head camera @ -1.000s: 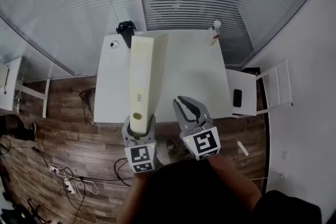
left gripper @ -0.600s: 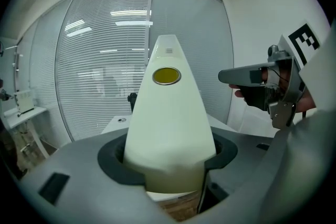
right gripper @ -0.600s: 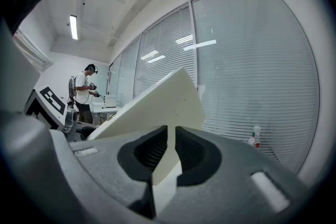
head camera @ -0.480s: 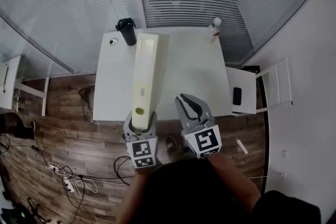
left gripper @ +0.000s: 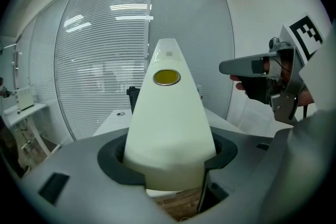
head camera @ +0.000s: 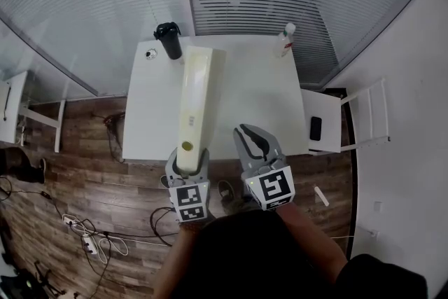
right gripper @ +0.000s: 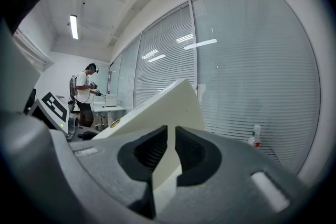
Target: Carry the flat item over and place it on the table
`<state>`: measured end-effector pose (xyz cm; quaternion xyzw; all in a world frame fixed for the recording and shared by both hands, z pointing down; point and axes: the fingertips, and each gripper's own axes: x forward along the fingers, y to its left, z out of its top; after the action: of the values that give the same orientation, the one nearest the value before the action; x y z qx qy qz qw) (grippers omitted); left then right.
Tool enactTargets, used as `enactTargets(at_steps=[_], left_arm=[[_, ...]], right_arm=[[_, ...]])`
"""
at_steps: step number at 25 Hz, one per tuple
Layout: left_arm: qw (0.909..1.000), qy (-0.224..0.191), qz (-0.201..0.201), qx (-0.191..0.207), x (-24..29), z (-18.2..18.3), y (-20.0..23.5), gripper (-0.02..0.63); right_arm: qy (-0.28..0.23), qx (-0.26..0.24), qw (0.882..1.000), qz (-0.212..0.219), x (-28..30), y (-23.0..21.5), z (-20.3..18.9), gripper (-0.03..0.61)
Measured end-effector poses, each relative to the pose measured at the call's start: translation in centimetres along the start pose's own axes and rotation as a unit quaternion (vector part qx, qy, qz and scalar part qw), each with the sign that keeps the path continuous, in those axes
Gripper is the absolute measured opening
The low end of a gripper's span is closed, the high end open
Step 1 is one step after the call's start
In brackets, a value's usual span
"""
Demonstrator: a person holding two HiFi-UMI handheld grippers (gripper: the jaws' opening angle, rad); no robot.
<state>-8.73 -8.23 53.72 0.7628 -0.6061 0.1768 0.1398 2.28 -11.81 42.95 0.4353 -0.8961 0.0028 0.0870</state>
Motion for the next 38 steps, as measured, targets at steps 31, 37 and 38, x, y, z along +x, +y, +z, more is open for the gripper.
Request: enactTargets(at_steps=[31, 37, 38], left_arm=[[0.9997, 0.019, 0.001, -0.013, 2.1, -0.9, -0.4, 0.29], [0.9998, 0.018, -0.001, -0.009, 2.5, -1.0, -0.6, 0.29], [0.9998, 0.017, 0.0, -0.011, 2.5, -1.0, -0.6, 0.29]], right_arm=[[0.011, 0.005, 1.0, -0.005, 0.3, -1.6, -1.2, 0.043], [0.013, 0.007, 1.0, -0.003, 0.7, -1.8, -1.6, 0.043], [0.014, 0.006, 1.0, -0.003, 0.7, -1.7, -1.6, 0.043]])
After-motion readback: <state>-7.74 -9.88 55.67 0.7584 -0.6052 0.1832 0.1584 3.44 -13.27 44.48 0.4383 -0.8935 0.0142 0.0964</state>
